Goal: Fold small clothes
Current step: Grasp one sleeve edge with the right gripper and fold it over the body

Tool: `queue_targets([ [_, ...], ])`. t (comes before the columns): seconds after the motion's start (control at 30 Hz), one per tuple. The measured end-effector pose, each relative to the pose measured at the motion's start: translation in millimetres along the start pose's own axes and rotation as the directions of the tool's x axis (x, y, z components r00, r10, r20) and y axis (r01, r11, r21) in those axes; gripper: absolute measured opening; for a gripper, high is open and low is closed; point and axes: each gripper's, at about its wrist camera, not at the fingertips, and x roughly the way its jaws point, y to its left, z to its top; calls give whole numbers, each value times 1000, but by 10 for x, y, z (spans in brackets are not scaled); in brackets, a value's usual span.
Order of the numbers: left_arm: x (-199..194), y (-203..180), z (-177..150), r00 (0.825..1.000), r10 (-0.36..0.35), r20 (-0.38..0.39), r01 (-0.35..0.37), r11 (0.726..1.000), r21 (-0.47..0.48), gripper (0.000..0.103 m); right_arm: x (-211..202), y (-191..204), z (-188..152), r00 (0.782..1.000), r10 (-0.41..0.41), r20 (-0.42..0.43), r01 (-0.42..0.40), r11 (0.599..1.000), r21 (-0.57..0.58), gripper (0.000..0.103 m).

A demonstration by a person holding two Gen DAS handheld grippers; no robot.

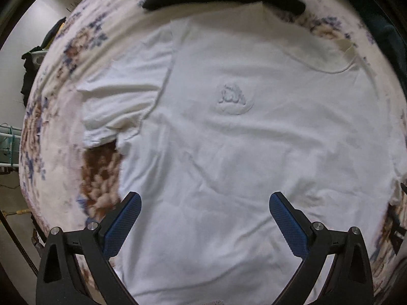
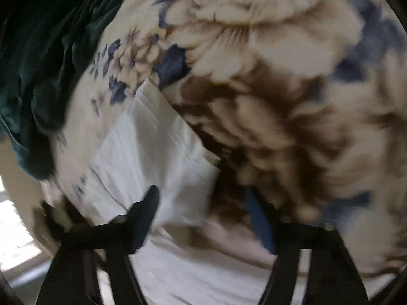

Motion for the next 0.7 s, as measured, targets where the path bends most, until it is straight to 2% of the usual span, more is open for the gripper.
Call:
queue_targets([
  [0.03,71,14,6,1000,-2,-9,2,1000,-4,103,87,-27,-9,999,39,8,-40,999,36,44],
  [0.07,109,31,15,1000,-7,-13,7,1000,-10,103,137,-40,-21,998,52,17,-53,997,58,37],
  [0.13,160,82,48,1000,-13,-13,13,1000,-25,103,166,-6,-97,996,50,78,-55,996,67,9],
  [0.17,162,127,52,1000,-13,-11,13,999,-33,103,149,41,-123,994,36,107,-41,998,41,8],
  [0.23,134,244,54,1000,-12,-3,11,999,-52,103,51,335,-286,977,-6,214,30,994,-108,6],
  [0.27,110,312,57,1000,-8,3,8,998,-59,103,20,537,-391,965,-22,260,78,976,-204,6],
  [0.3,80,383,55,1000,-3,11,3,998,-66,103,2,756,-549,951,-34,307,135,939,-315,5],
  [0.33,47,456,52,1000,4,21,-2,997,-71,103,12,1022,-792,935,-31,355,199,871,-450,5],
  [0.37,15,530,46,999,12,33,-10,997,-74,103,74,1257,-1036,920,-29,390,262,785,-561,5],
  [0.43,-49,661,29,998,38,54,-34,997,-73,103,299,1651,-1683,900,-1,436,370,531,-762,5],
  [0.47,-73,719,21,997,50,61,-46,996,-71,103,395,1742,-1938,894,3,449,406,419,-812,5],
  [0.5,-89,782,9,996,64,68,-59,996,-70,103,634,1822,-2311,887,-10,462,451,234,-861,5],
  [0.53,-82,819,6,994,77,73,-72,995,-69,103,811,1818,-2595,887,-23,462,462,83,-883,5],
  [0.57,-75,856,26,994,83,72,-78,995,-68,103,994,1777,-2848,884,-45,465,464,-39,-885,5],
  [0.6,-63,933,4,994,90,64,-86,994,-71,103,1150,1695,-3012,880,-72,470,457,-143,-878,6],
  [0.63,-45,989,-9,994,92,57,-87,993,-78,103,1320,1606,-3201,876,-109,470,433,-253,-865,10],
  [0.67,-15,1055,12,995,89,48,-85,993,-88,103,1372,1515,-3285,876,-132,464,412,-299,-861,16],
  [0.7,14,1145,19,996,85,38,-81,992,-101,103,1387,1430,-3363,881,-145,450,388,-322,-863,31],
])
